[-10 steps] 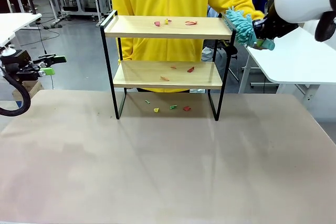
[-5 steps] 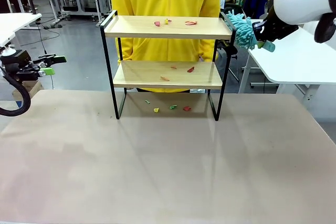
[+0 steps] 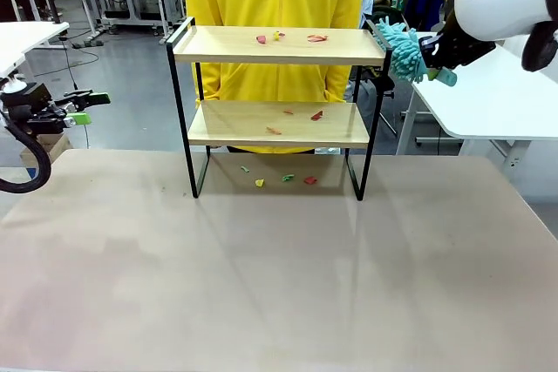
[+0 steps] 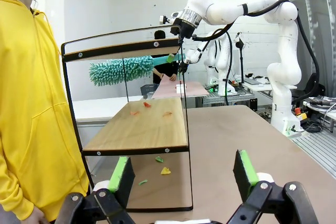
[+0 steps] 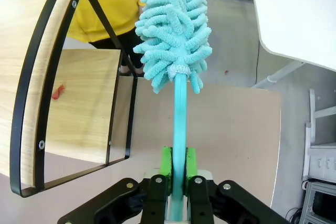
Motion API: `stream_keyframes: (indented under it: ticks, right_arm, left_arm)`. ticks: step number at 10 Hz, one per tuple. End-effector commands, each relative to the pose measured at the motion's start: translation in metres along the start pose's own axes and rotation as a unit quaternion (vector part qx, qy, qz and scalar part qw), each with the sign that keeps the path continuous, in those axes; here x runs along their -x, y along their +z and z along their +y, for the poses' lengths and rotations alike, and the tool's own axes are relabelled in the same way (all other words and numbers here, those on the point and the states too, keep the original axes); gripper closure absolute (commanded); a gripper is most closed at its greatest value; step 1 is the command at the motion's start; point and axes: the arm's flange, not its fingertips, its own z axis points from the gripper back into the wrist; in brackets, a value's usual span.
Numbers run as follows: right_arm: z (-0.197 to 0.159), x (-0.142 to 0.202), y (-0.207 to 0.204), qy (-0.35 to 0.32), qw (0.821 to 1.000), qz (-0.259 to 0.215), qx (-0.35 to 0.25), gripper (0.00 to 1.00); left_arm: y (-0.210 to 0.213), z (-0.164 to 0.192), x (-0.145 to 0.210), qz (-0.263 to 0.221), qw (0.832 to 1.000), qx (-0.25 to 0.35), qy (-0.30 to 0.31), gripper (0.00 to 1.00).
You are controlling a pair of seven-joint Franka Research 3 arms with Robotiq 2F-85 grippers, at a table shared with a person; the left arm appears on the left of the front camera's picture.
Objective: Clean the shelf.
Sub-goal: Clean the specific section of the Shelf indicated by the human with the Duster.
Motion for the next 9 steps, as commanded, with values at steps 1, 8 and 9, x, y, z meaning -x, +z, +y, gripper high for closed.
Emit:
stream_keyframes:
  ticks: [1, 8, 9]
  right_arm:
    - [-0.024, 0.007, 0.012, 0.016, 1.000, 0.007, -0.014, 0.87]
    - [-0.156, 0.060, 0.071, 0.336, 0.916, 0.218, -0.031, 0.87]
    - [-0.152, 0.074, 0.076, 0.396, 0.887, 0.233, -0.054, 0.87]
  left_arm:
    - [0.000, 0.000, -0.003, 0.003, 1.000, 0.000, -0.004, 0.00]
    - [0.000, 0.000, -0.003, 0.003, 1.000, 0.000, -0.004, 0.00]
    - [0.000, 0.000, -0.003, 0.003, 1.000, 0.000, -0.004, 0.00]
